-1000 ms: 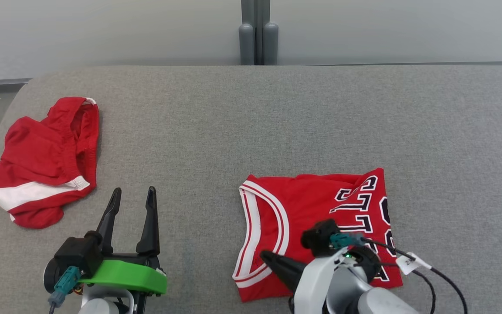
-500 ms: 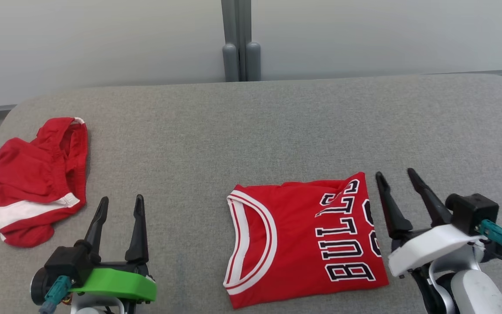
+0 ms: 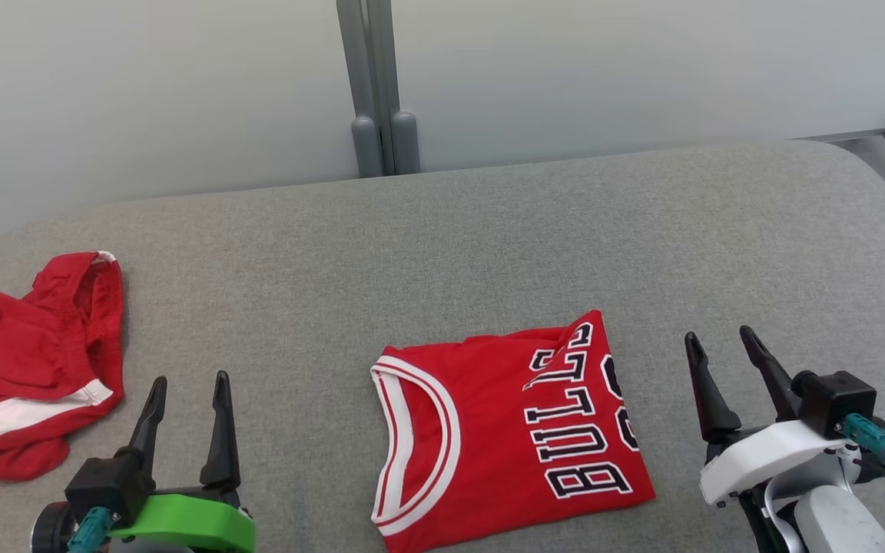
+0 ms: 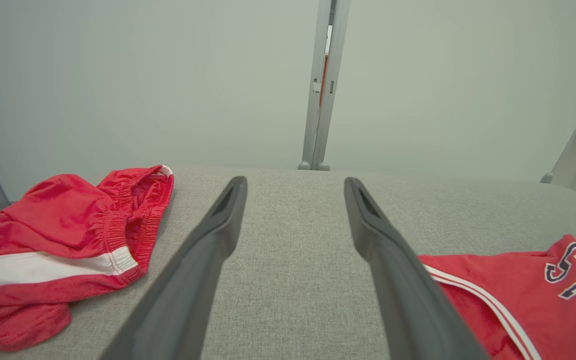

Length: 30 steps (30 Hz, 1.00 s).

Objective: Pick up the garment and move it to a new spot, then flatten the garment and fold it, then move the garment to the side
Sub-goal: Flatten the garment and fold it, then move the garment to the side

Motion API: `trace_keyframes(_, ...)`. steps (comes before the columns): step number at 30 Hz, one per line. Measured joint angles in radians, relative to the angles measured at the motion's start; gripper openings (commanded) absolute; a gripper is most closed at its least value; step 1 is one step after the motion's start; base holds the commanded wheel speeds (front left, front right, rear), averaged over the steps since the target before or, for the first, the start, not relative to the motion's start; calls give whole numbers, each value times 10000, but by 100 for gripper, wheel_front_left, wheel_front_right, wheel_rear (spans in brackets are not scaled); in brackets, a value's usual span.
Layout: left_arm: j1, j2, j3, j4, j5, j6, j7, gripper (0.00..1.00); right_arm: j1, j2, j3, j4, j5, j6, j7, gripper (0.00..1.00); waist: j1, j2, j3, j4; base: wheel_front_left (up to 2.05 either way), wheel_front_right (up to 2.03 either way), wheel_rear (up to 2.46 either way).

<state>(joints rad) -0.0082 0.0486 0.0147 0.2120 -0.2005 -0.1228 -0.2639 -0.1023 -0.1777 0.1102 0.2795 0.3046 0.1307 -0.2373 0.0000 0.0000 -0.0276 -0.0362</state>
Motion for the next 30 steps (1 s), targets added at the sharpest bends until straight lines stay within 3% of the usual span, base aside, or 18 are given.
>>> trace_keyframes(8, 5, 2, 171, 593, 86, -2, 0, 100, -274, -61, 245, 1053, 341, 0, -198, 100, 0, 0, -166, 20, 0, 0, 0)
trace_keyframes(23, -2, 2, 209, 537, 44, -10, 0, 100, -460, -42, 525, 1083, 652, 0, -244, 100, -1, 0, 54, 55, 0, 0, 0)
trace_keyframes(28, -2, 2, 184, 522, 31, -10, 0, 100, -515, -128, 1110, 1208, 708, 0, -148, 100, 0, 0, 142, 111, 0, 0, 0)
trace_keyframes(30, -2, 2, 180, 523, 31, -12, 0, 100, -688, -230, 1657, 1346, 857, 4, 493, 100, 0, 0, 172, 130, 0, 0, 0)
